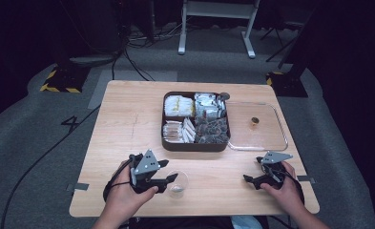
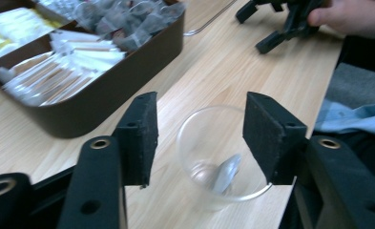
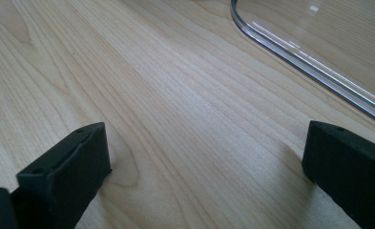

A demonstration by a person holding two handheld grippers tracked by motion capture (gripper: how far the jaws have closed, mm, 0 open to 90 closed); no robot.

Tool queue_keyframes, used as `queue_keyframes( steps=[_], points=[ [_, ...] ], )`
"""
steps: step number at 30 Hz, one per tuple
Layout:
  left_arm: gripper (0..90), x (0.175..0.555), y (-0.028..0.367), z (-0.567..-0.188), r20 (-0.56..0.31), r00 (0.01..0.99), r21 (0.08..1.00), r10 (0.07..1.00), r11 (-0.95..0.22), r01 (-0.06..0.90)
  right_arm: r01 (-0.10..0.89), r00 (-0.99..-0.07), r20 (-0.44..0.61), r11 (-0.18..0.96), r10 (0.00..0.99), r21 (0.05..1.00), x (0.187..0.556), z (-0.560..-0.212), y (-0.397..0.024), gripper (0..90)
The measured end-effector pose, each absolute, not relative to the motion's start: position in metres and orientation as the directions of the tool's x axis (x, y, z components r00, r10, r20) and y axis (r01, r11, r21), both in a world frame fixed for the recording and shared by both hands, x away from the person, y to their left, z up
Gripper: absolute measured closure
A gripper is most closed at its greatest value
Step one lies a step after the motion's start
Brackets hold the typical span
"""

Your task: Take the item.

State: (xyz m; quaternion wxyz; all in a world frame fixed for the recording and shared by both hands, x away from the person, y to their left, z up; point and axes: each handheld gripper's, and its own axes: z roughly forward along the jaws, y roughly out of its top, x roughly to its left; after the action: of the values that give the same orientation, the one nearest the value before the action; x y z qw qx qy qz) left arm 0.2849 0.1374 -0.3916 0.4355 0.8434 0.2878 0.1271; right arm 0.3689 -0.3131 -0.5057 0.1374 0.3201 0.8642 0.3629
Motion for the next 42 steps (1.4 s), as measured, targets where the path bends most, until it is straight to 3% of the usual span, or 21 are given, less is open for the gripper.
queue_keyframes(
  steps=[13, 28, 42],
  points=[
    [36.2, 0.283, 0.183, -0.393, 0.001, 0.732, 0.810, 0.681, -0.429, 0.399, 0.454, -0.757, -0.005, 0.531, 0.653, 0.715, 0.369, -0.506, -0.313, 2.2],
    [31.4, 0.302, 0.244, -0.435, -0.011, 0.637, 0.751, 0.770, -0.414, 0.514, 0.454, -0.757, -0.005, 0.531, 0.653, 0.715, 0.369, -0.506, -0.313, 2.2],
    [29.7, 0.314, 0.264, -0.471, -0.024, 0.569, 0.674, 0.822, -0.407, 0.617, 0.454, -0.757, -0.005, 0.531, 0.653, 0.715, 0.369, -0.506, -0.313, 2.2]
  ],
)
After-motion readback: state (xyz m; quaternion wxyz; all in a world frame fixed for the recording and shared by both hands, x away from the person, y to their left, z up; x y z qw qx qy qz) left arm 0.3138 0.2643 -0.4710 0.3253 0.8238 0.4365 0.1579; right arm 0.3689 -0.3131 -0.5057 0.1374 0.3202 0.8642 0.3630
